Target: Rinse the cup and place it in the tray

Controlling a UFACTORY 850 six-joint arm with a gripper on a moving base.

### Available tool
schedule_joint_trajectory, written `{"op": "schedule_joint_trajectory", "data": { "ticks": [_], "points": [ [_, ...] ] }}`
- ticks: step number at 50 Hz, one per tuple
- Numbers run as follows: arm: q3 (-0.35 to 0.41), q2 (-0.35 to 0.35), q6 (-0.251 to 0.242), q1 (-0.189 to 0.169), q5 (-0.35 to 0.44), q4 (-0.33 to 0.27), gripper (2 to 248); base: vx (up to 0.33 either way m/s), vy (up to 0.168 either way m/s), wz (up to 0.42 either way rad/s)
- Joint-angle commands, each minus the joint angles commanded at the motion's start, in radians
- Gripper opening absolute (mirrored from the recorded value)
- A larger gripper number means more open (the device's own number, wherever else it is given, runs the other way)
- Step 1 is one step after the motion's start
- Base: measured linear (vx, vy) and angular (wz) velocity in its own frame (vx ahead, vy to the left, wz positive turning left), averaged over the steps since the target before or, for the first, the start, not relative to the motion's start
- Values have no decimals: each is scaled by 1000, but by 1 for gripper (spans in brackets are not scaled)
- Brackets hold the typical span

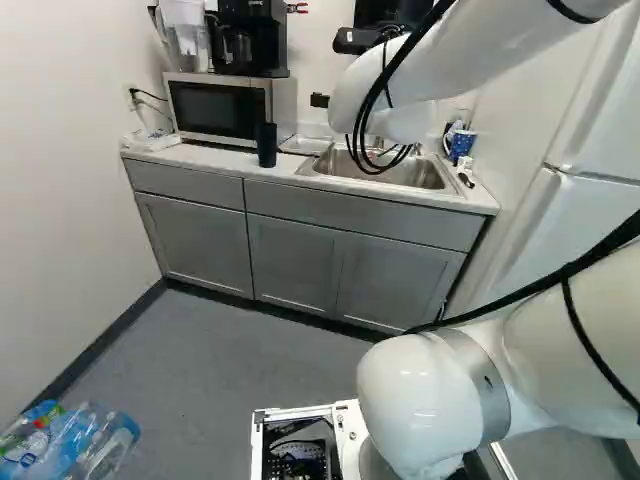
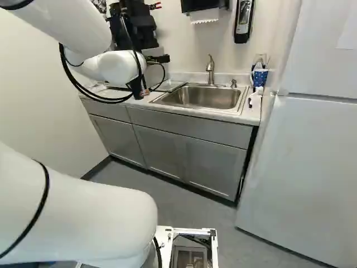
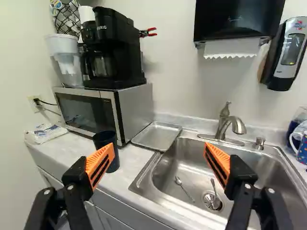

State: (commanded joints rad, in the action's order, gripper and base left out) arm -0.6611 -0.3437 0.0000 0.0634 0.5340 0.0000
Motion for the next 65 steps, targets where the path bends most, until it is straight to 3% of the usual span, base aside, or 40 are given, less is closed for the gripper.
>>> {"op": "schedule_joint_trajectory", "data": {
  "ticks": [16,65],
  "points": [
    [0,0,0,0,0,0,247,161,-94,144],
    [0,0,0,0,0,0,247,139,-84,5]
  ]
}}
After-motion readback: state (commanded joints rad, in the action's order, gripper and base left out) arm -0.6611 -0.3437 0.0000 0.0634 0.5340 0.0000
